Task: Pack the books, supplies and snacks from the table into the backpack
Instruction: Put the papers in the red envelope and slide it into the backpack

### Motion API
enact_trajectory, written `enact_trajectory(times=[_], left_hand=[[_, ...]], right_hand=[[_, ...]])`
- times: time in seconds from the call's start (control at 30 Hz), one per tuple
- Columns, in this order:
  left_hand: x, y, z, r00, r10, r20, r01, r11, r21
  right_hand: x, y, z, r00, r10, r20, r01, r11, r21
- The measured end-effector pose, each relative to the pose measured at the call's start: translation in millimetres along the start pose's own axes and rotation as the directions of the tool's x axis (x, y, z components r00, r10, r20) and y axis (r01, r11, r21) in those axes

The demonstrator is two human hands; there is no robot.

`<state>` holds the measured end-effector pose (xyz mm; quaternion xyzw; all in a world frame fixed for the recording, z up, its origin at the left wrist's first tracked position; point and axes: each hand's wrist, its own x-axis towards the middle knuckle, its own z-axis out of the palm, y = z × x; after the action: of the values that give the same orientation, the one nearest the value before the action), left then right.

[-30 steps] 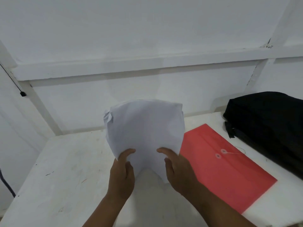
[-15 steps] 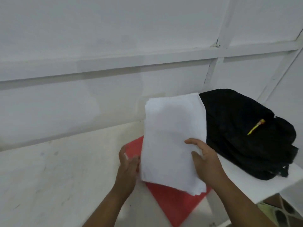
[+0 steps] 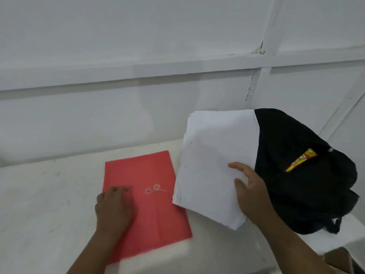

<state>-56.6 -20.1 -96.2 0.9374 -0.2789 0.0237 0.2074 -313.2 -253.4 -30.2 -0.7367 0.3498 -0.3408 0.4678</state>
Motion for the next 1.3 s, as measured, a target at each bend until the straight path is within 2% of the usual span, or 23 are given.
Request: enact_trajectory(times=[0.07,0.1,0.17,0.27,0.33,0.47,0.53,0.67,0.8,0.9,1.03,1.1,1.23,1.3], left_hand=[[-12,6,0,0.998,0.066,0.013,-0.063,0.981,-0.185],[-18,10,5,0.994,0.099,0.056,-0.085,0.972,-0.217],[-28,18,14,0.985,0.125,0.123,-0.104,0.981,-0.165],[-40,35,17,0.970,0.002,0.243,0.015,0.997,-0.069],[-45,46,16,0.954,-0.032,0.299,0.067,0.992,-0.106],[-49,65,9,0.946,0.027,0.324,0.052,0.971,-0.233],[-51,73,9,0.917,0.077,0.392,0.015,0.974,-0.227],[-58,85,16,0.832,0.097,0.546,-0.091,0.995,-0.038],[-55,96,19,0.865,0.019,0.502,-0.049,0.998,0.046],[-55,98,24,0.873,-0.005,0.487,-0.023,0.998,0.052],[-55,94,25,0.848,0.077,0.524,-0.135,0.988,0.073],[-53,88,26,0.837,0.111,0.535,-0.151,0.988,0.030],[-48,79,24,0.912,0.115,0.394,-0.091,0.993,-0.079],[-47,76,24,0.928,0.127,0.350,-0.103,0.991,-0.088]], right_hand=[[1,0,8,0.999,0.005,0.035,-0.006,1.000,0.028],[1,-1,13,0.999,0.006,0.048,-0.008,0.999,0.046],[4,-5,21,0.998,0.004,0.058,-0.008,0.997,0.082],[9,-17,33,0.999,0.006,0.041,-0.011,0.991,0.133],[12,-26,38,1.000,-0.009,0.015,0.006,0.988,0.153],[18,-41,40,0.996,-0.072,-0.052,0.079,0.985,0.155],[21,-45,40,0.993,-0.105,-0.058,0.110,0.988,0.110],[27,-44,45,0.967,-0.256,-0.016,0.252,0.959,-0.128],[31,-41,43,0.921,-0.390,0.027,0.375,0.861,-0.344],[32,-40,36,0.929,-0.365,0.059,0.355,0.834,-0.422],[34,-34,21,0.939,-0.340,0.042,0.318,0.820,-0.476],[34,-29,15,0.945,-0.328,0.024,0.296,0.815,-0.498],[27,-18,15,0.937,-0.350,0.019,0.312,0.809,-0.497],[21,-13,17,0.941,-0.335,0.048,0.314,0.811,-0.493]])
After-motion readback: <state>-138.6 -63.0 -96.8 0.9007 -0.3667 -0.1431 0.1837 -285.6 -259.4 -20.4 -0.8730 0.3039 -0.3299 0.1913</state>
